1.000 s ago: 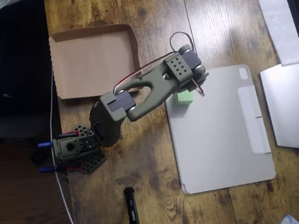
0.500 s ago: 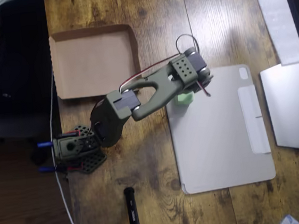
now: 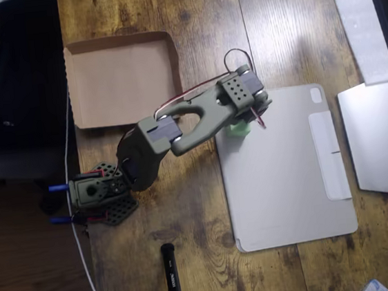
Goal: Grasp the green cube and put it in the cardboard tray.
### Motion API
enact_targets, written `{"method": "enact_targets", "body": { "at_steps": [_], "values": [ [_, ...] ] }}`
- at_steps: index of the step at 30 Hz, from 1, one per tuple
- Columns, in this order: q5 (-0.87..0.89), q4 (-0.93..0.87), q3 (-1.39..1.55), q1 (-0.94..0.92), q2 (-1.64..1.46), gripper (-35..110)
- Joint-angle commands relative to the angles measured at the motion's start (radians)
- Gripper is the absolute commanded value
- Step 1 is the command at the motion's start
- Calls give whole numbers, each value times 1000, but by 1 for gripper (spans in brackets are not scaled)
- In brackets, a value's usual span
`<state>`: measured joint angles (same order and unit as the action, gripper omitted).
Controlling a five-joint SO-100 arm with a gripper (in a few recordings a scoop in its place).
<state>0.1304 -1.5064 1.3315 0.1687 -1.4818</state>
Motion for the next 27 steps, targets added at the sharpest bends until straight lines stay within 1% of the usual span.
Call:
{"method": "enact_targets", "body": {
  "at_steps": [1,14,21,23,27],
  "values": [
    [15,17,20,11,-18,25],
    [-2,101,118,-9,-32,25],
    [-43,146,167,-35,-37,26],
    [-44,149,175,-37,-37,23],
    [-44,164,193,-37,-41,9]
  ]
}}
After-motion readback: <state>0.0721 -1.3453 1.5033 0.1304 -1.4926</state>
